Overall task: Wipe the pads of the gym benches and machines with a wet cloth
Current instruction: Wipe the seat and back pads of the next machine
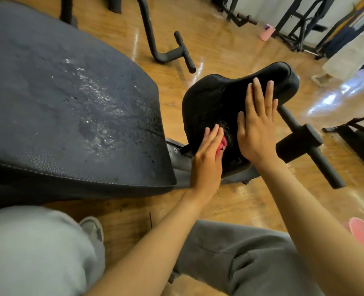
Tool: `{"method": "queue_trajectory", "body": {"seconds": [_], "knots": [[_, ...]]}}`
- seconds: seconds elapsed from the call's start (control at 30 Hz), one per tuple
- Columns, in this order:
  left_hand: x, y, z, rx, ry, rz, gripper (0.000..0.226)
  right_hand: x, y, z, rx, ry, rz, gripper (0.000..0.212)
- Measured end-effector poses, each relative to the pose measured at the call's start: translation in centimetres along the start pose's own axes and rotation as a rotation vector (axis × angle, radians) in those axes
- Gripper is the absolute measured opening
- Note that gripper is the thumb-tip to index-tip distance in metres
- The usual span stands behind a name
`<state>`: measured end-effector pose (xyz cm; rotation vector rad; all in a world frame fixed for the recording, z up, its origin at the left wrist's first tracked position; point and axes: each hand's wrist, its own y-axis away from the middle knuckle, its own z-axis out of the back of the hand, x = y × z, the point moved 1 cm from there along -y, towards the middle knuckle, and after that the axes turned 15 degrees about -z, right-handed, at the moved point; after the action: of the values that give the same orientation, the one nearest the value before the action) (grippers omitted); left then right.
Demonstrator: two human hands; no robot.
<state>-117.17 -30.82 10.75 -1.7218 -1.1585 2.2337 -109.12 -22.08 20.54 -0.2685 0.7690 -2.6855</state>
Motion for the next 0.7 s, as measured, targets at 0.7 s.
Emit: {"method": "queue_trajectory", "body": {"seconds": [0.7], "knots": [[-1.3,0.3,-0.3,0.011,-0.053,0.059,0.055,0.2,0.2,-0.6,-0.032,-0.067,-0.078,0.060]]}}
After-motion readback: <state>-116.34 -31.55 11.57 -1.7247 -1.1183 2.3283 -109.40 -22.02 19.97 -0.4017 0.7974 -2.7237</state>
